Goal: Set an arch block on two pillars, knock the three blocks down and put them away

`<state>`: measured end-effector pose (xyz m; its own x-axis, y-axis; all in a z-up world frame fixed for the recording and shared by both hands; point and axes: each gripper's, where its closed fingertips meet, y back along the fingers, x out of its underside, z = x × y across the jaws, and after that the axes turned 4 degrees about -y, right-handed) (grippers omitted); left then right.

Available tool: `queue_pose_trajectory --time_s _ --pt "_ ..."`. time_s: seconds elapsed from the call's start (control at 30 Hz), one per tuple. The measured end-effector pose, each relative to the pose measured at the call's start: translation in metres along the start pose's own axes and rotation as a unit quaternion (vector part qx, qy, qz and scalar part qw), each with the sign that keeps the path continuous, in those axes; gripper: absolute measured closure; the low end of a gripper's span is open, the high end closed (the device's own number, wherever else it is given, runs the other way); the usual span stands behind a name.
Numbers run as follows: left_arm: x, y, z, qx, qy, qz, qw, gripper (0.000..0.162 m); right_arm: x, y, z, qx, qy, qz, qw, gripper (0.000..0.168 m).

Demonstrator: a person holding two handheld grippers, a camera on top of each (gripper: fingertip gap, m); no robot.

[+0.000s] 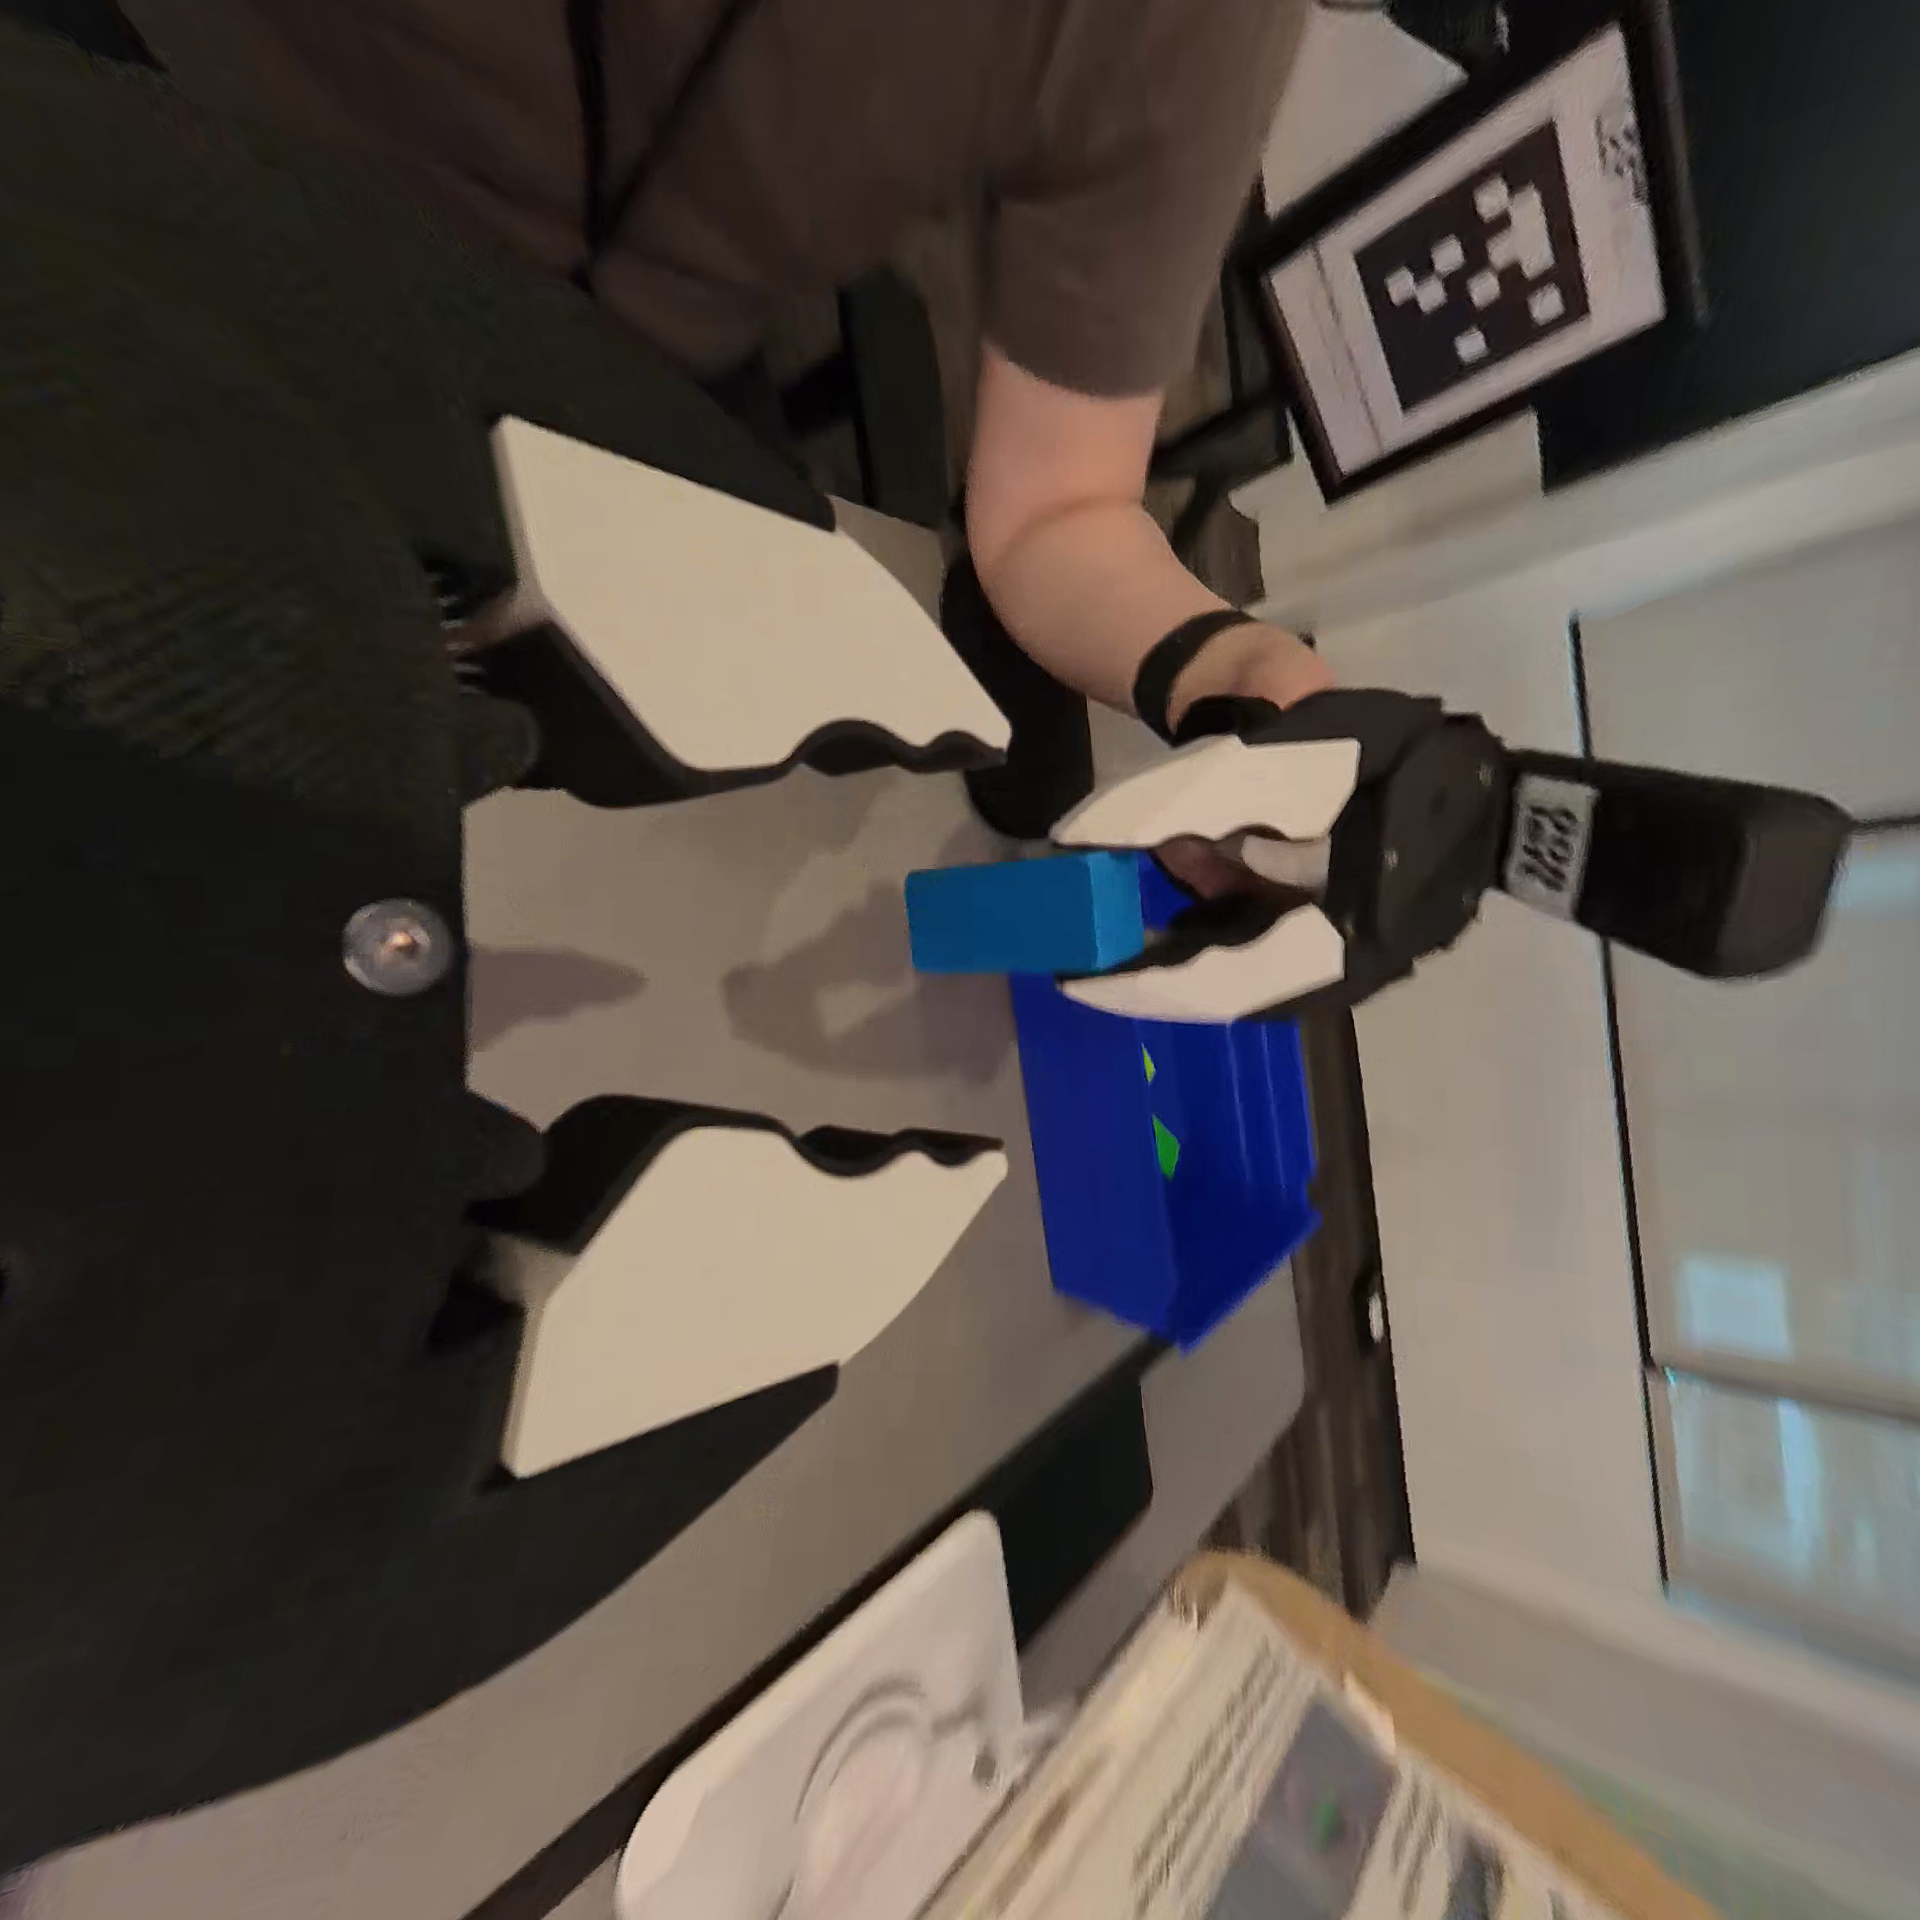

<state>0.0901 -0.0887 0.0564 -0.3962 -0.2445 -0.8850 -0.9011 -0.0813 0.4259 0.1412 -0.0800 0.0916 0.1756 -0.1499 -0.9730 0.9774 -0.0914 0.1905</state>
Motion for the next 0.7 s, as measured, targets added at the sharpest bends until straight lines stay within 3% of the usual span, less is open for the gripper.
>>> queue_pose_trajectory --time_s 0.23,0.33,0.4,0.47,0.57,0.63,0.7 --pt "0.0 -0.007 -0.005 -0.003 -0.008 0.005 1.0 0.126 0.052 -0.061 0.003 0.013 0.031 0.123 0.992 0.102" --pt "0.002 -0.008 -0.007 0.003 -0.009 0.008 1.0 0.126 0.062 -0.069 0.01 -0.022 0.014 0.138 0.99 0.135" --pt "-0.003 -0.006 -0.008 0.002 -0.009 -0.004 1.0 0.107 0.063 -0.064 0.004 -0.007 0.015 0.148 0.989 0.135" --pt "-0.005 0.001 -0.006 -0.01 -0.008 -0.003 1.0 0.085 0.059 -0.045 -0.008 0.028 0.028 0.163 0.986 0.135" --pt "-0.006 0.02 0.006 -0.057 -0.028 -0.001 0.998 0.082 0.041 0.02 -0.046 0.146 0.016 0.157 0.976 0.135" --pt "-0.007 0.033 0.013 -0.089 -0.032 -0.002 0.996 0.084 0.048 0.086 -0.085 0.278 -0.02 0.186 0.942 0.135" --pt "-0.006 0.043 0.017 -0.102 -0.028 -0.001 0.994 0.087 0.082 0.149 -0.109 0.365 -0.099 0.25 0.891 0.135"
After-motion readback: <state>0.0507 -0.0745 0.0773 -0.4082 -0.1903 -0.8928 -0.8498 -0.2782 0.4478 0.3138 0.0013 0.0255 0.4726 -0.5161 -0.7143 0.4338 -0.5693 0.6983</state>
